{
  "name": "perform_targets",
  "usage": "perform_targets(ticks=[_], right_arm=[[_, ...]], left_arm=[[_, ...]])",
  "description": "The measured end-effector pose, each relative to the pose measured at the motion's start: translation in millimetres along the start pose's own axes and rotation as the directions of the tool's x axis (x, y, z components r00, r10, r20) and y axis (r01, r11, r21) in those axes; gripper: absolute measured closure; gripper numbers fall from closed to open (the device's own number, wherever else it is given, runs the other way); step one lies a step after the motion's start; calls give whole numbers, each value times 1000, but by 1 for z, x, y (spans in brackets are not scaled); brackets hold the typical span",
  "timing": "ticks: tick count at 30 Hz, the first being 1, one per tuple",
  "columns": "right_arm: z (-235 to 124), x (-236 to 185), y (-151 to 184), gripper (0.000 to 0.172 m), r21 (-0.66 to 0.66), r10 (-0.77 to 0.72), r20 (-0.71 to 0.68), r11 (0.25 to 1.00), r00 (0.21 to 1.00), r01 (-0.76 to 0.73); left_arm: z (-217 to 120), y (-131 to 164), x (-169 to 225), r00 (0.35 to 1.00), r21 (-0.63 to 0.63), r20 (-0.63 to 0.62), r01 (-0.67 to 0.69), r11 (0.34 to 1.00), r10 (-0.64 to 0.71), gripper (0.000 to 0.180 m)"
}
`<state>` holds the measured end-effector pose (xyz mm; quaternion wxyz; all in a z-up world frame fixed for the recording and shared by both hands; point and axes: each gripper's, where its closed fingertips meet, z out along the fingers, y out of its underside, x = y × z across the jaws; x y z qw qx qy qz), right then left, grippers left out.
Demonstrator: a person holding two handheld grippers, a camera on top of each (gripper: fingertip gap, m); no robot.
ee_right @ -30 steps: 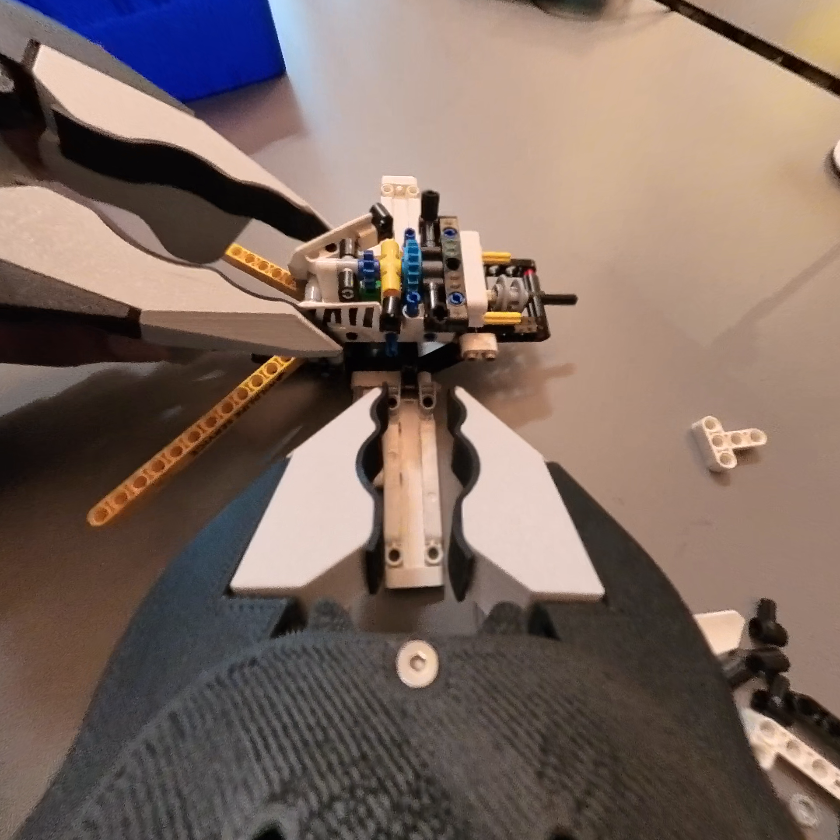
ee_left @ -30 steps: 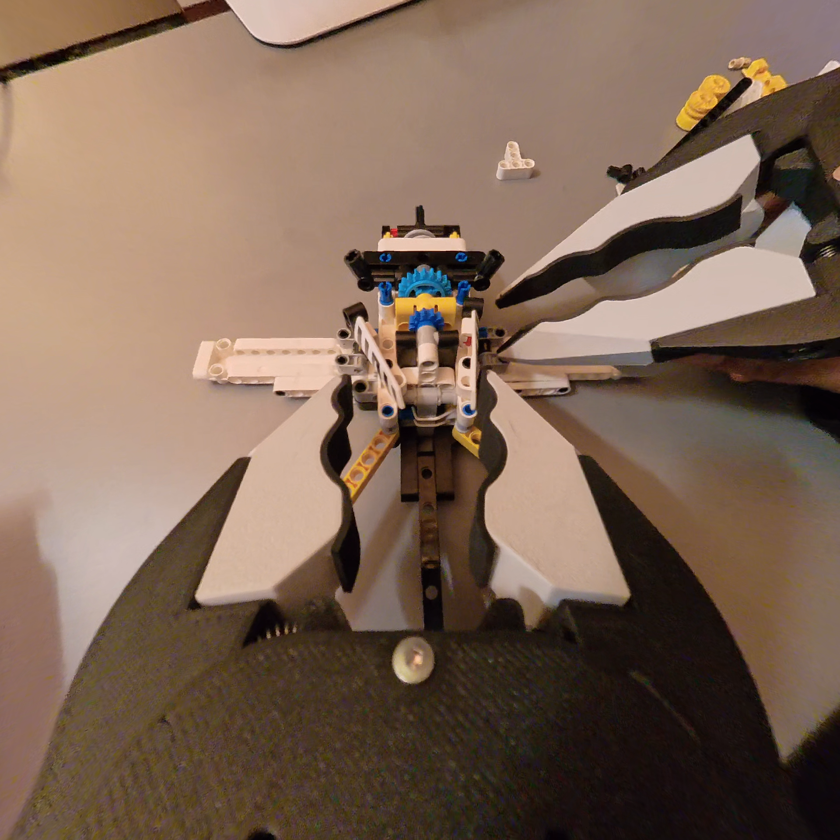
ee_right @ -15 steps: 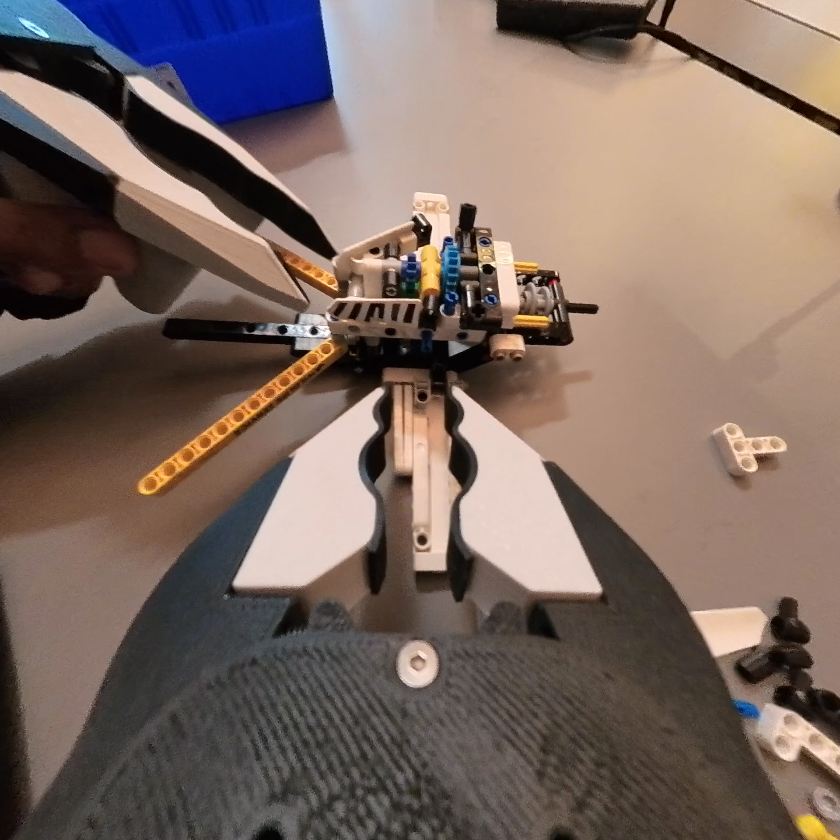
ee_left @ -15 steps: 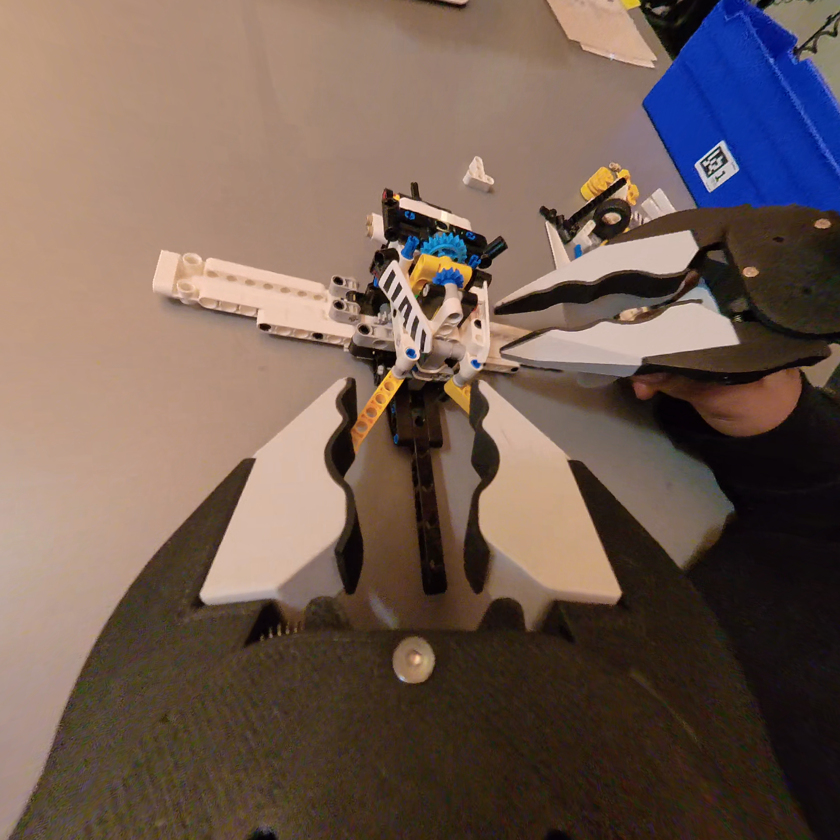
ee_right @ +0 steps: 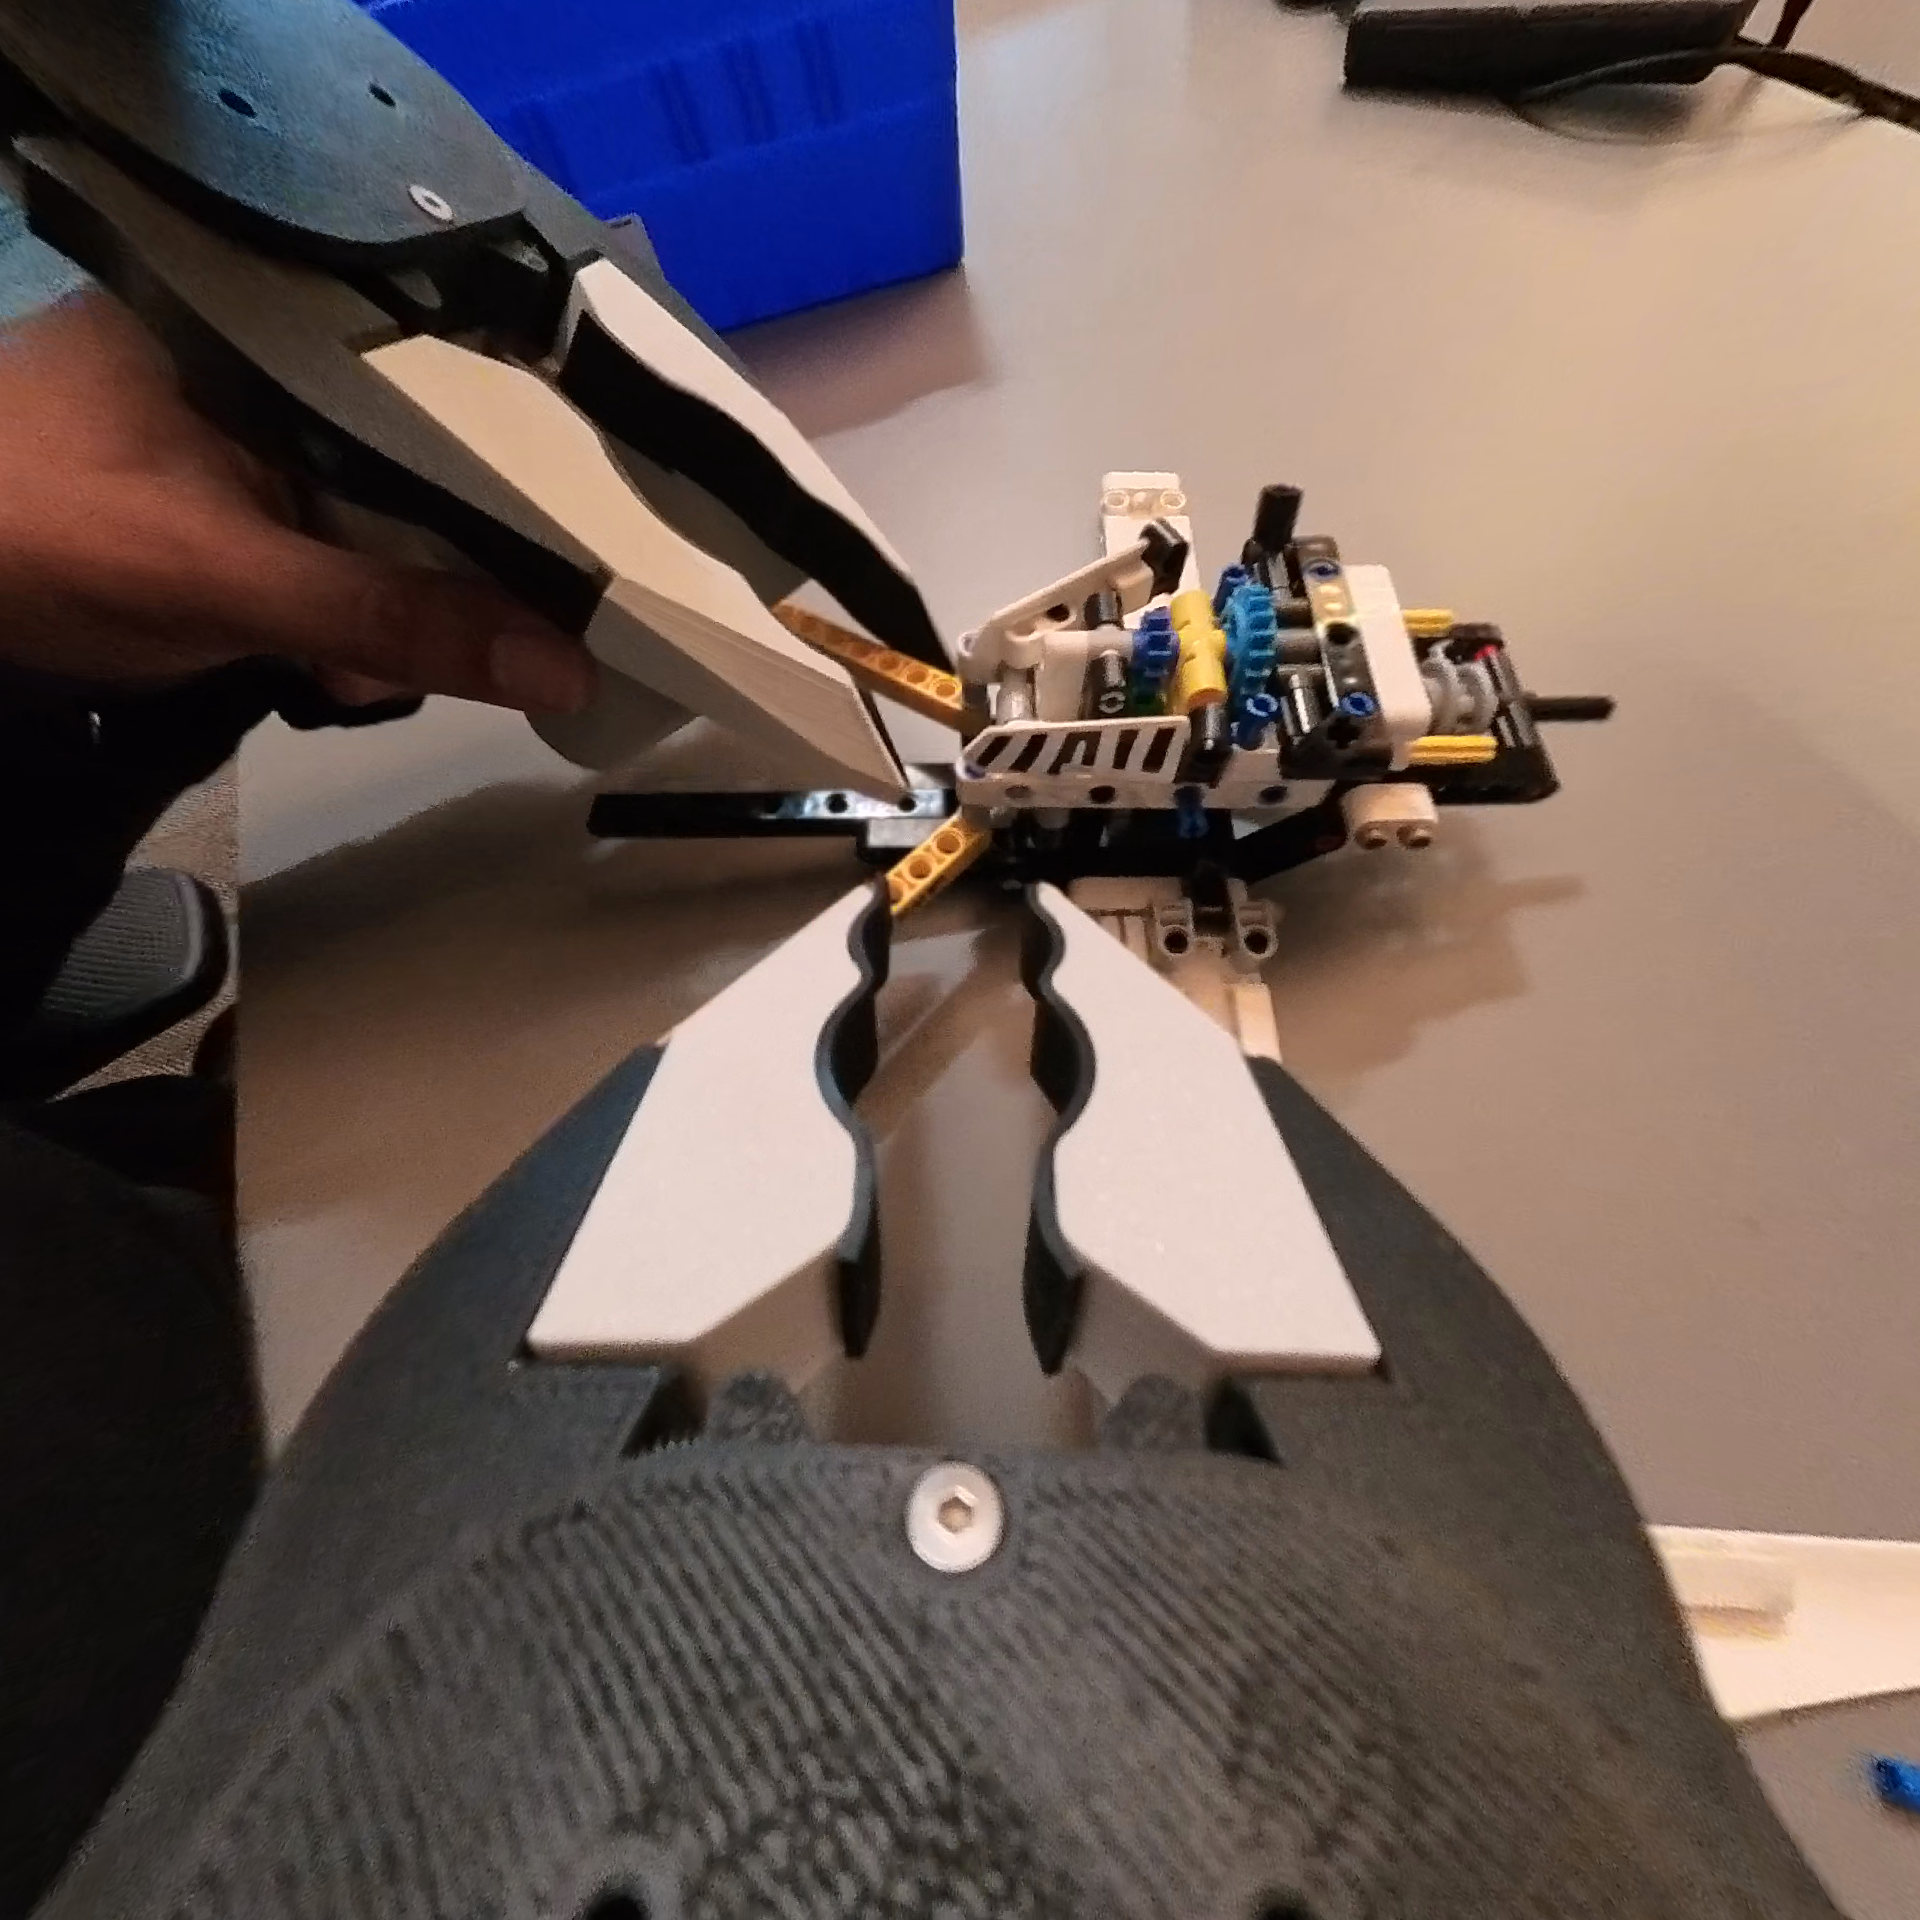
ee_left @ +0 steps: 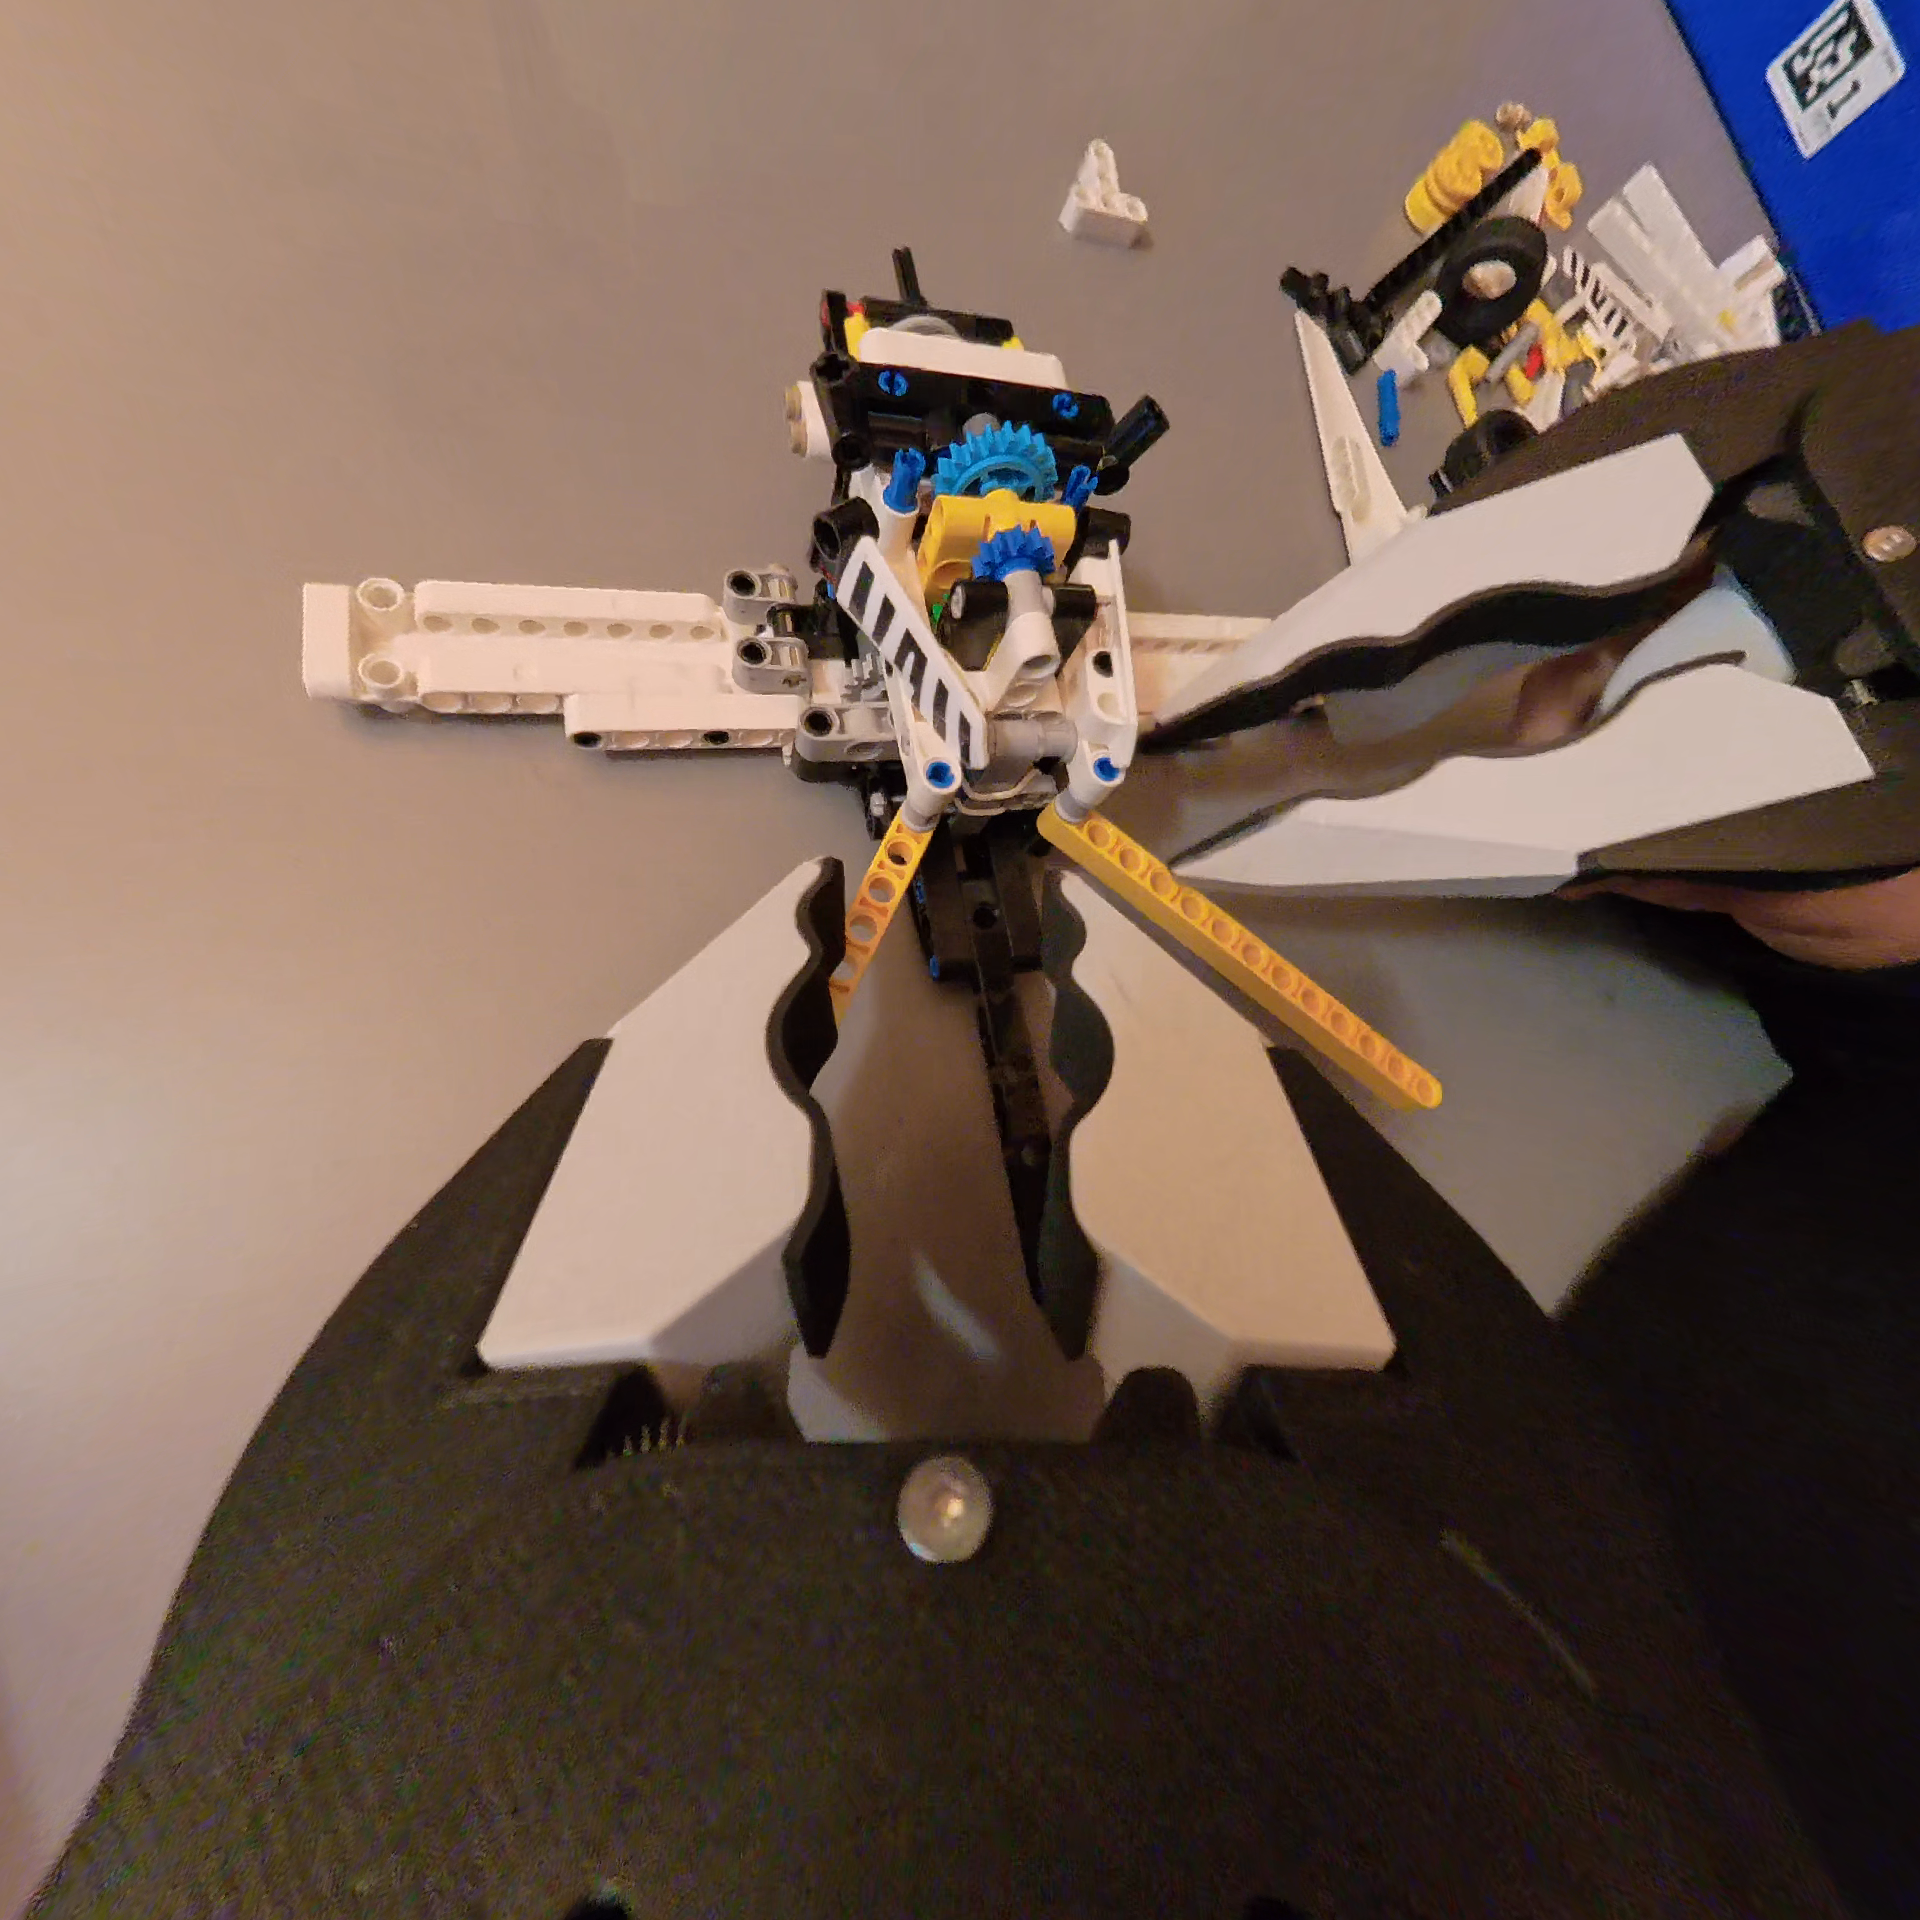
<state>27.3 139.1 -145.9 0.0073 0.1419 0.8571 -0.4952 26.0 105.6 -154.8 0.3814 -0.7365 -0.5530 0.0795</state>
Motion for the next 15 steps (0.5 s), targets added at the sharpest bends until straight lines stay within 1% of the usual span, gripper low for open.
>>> perform_targets(ticks=[5,6,8,11,15], right_arm=[[-7,6,5,147,-9,36,-3,999,999,-36],[-9,5,6,151,-8,54,14,999,998,-53],[-12,6,9,150,-8,95,15,995,995,-95],[-22,13,20,153,-35,104,-29,994,994,-105],[-39,18,35,155,-62,82,-96,994,992,-89]], left_arm=[[-3,7,11,998,-37,-57,12,999,-14,155],[-3,8,11,998,-36,-61,16,999,-18,155],[-3,8,8,998,-28,-52,21,999,-22,159],[-4,9,5,999,-21,-29,19,1000,-20,167],[-4,10,4,1000,-23,-16,-3,1000,3,168]])
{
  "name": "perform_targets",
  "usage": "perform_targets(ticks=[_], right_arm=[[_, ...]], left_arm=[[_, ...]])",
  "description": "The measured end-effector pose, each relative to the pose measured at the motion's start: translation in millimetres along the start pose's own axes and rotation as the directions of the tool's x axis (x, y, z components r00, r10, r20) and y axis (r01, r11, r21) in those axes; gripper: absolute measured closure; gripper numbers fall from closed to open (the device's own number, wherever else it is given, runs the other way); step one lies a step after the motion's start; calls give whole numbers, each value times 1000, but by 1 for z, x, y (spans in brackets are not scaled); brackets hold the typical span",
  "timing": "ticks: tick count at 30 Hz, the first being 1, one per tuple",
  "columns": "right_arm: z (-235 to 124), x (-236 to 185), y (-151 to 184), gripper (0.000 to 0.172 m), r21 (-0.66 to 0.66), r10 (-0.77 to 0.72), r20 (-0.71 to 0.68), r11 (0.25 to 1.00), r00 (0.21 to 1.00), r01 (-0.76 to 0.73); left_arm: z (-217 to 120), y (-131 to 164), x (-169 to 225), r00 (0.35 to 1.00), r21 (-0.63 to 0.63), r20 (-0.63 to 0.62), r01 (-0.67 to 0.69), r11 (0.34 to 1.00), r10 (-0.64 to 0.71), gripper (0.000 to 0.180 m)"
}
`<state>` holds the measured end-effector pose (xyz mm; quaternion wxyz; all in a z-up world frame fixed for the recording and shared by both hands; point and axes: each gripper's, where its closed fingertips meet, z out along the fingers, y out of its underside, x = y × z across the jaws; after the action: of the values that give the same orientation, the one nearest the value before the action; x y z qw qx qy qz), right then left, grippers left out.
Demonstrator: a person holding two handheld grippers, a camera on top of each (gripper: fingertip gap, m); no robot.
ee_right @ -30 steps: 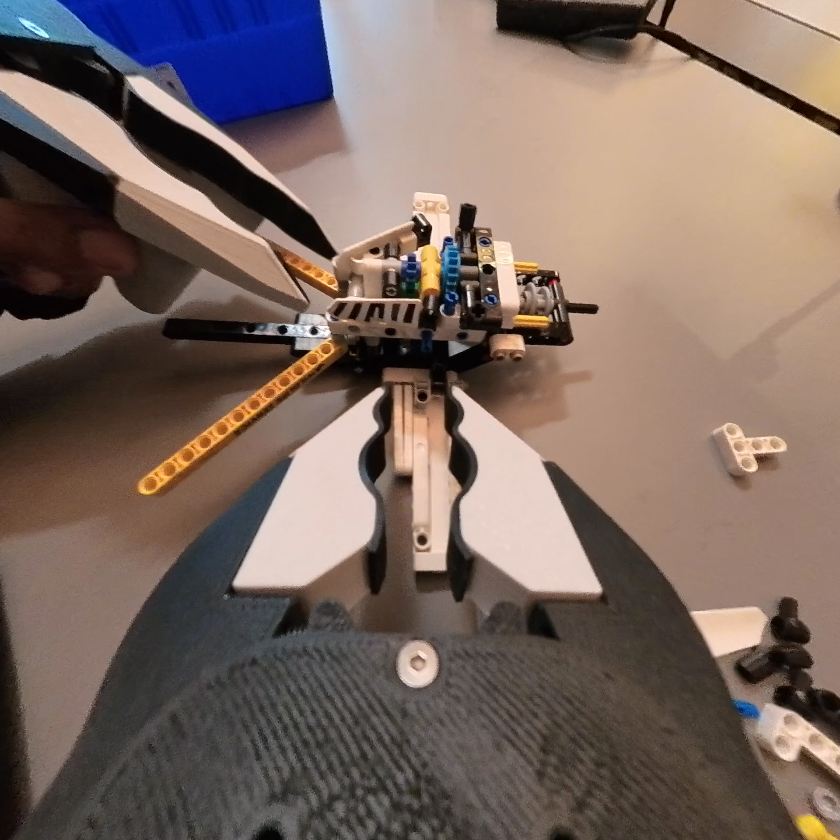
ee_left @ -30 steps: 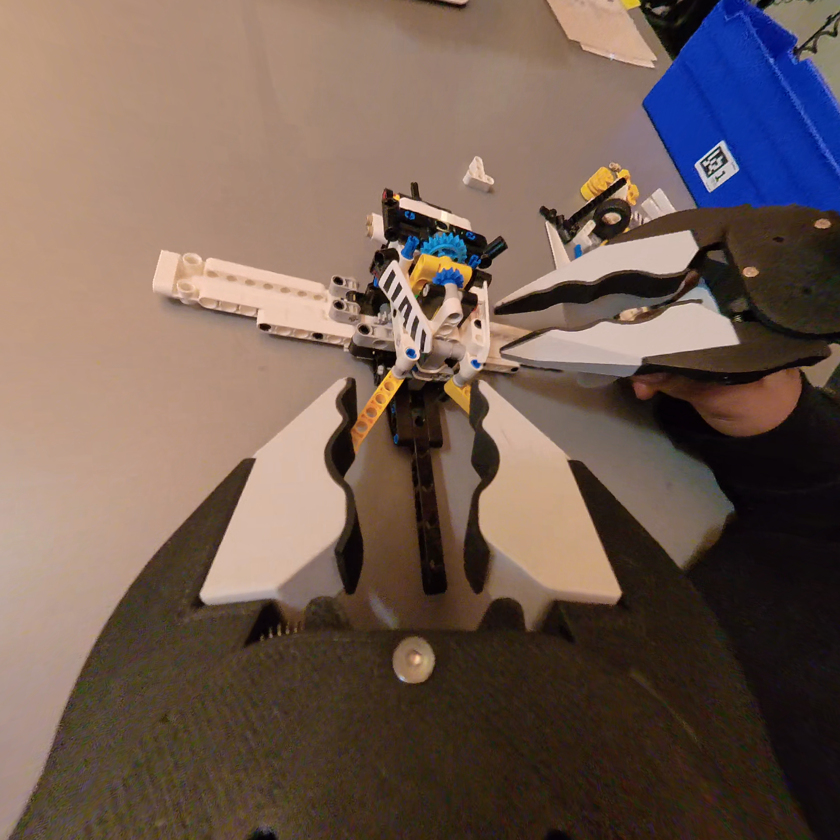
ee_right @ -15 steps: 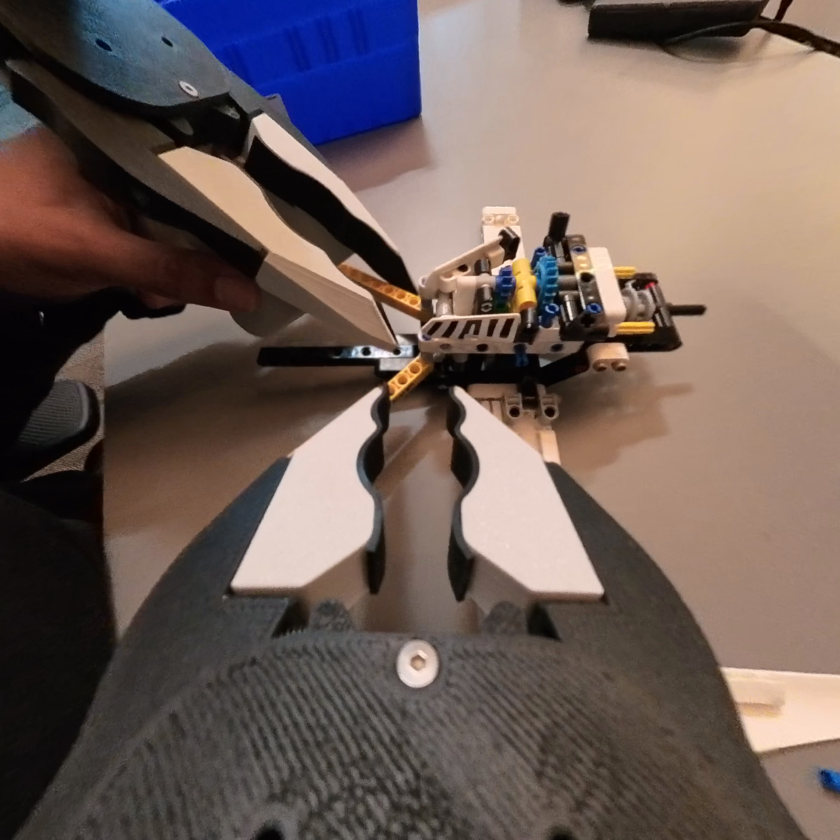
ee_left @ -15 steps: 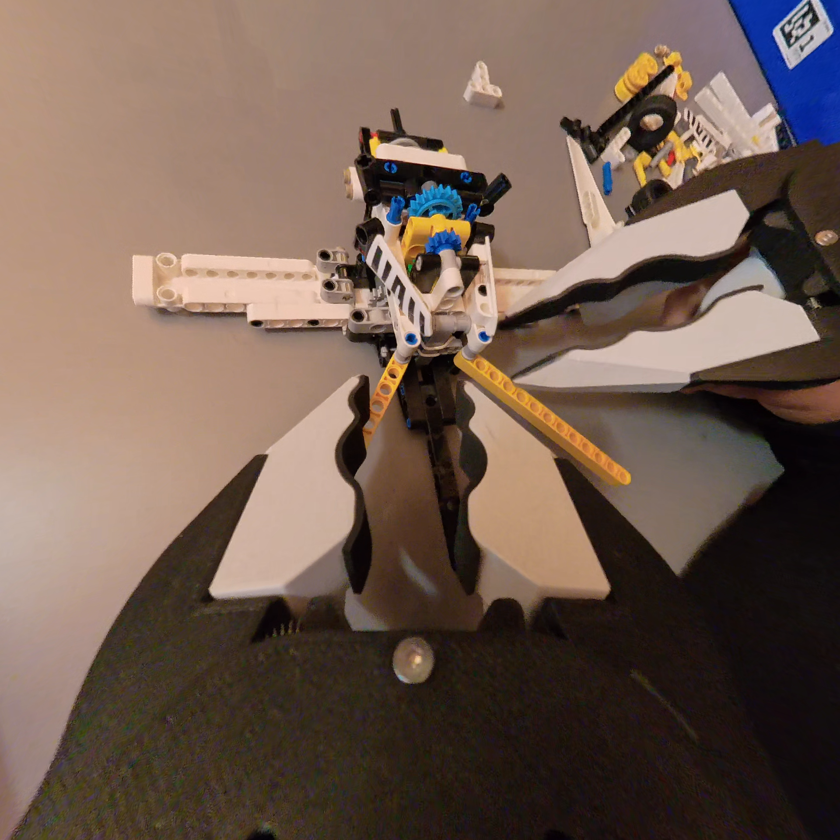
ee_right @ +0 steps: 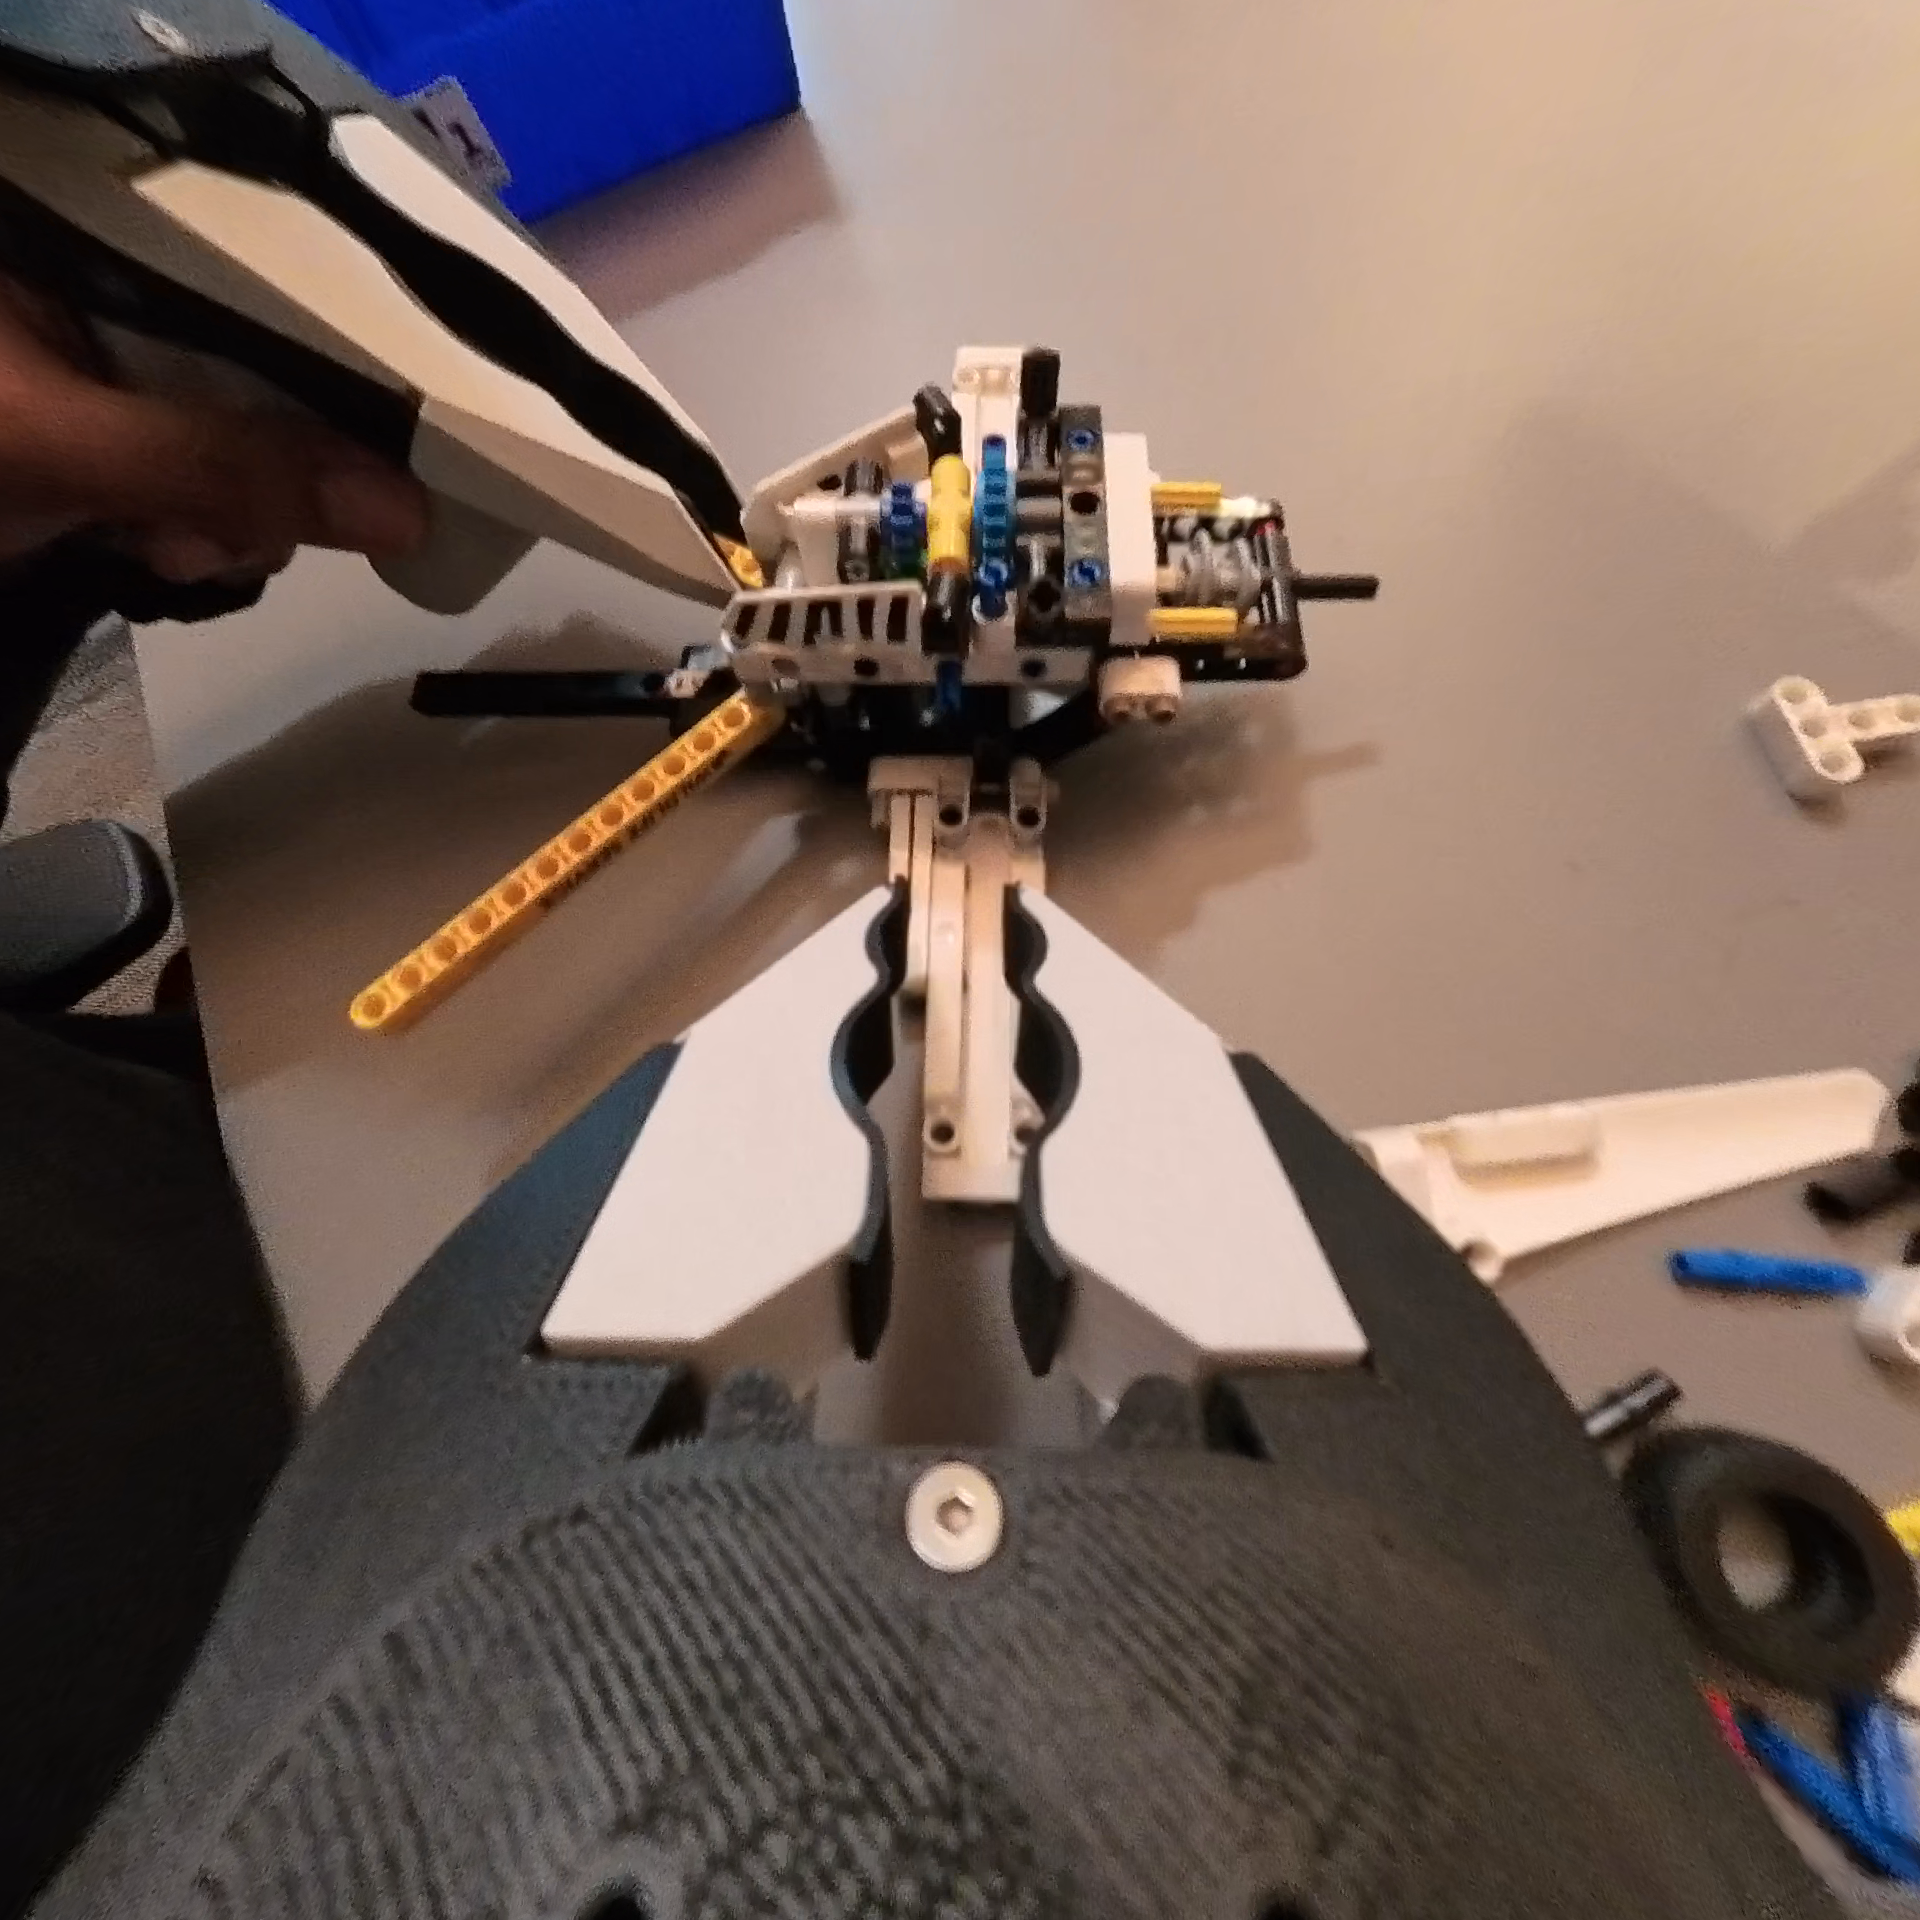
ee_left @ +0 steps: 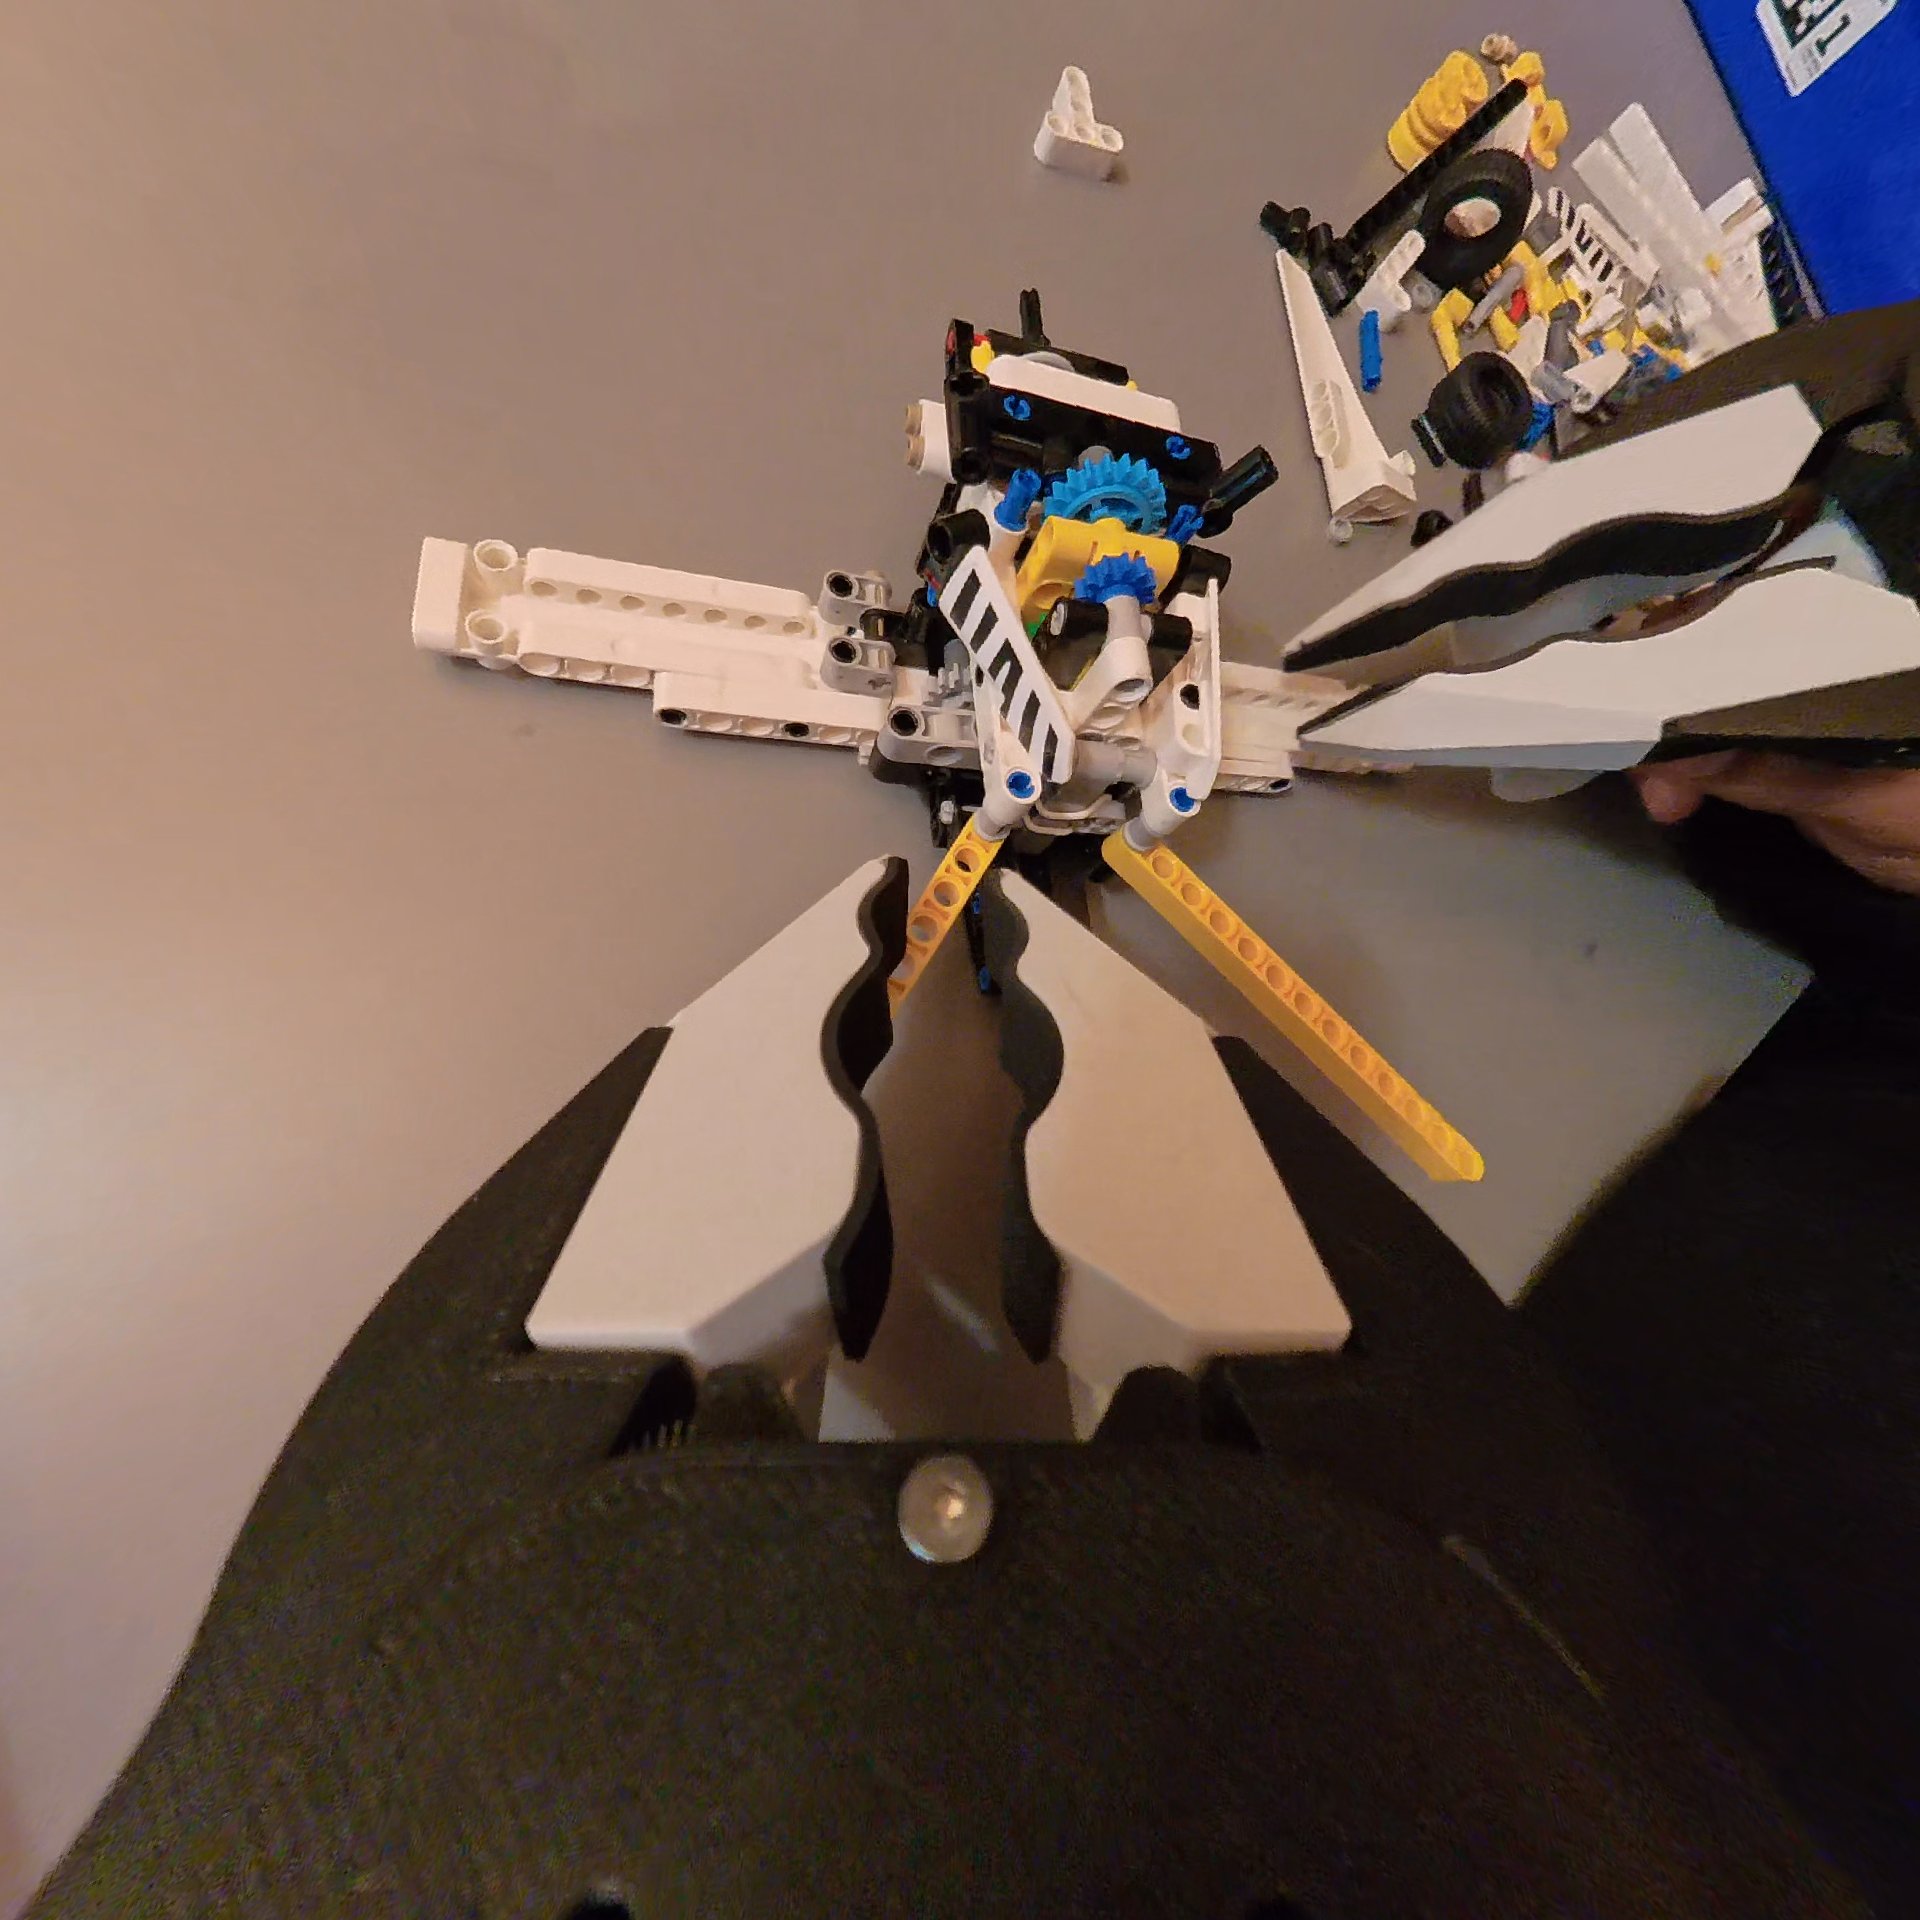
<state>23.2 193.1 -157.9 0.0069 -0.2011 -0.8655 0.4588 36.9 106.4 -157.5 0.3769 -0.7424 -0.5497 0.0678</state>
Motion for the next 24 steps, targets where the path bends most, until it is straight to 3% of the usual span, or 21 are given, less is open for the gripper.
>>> perform_targets(ticks=[4,12,20,24], right_arm=[[-3,-7,13,156,-29,-18,-16,999,1000,17],[7,-11,9,157,-79,-209,-97,976,973,202],[13,3,8,160,-162,-386,-207,920,899,358],[14,7,6,161,-214,-524,-282,851,804,480]], left_arm=[[1,1,0,999,-21,25,-36,999,37,168],[1,2,1,997,-27,50,-56,998,57,168],[2,2,2,996,-31,61,-64,997,66,168],[2,3,2,997,-31,49,-59,998,61,169]])
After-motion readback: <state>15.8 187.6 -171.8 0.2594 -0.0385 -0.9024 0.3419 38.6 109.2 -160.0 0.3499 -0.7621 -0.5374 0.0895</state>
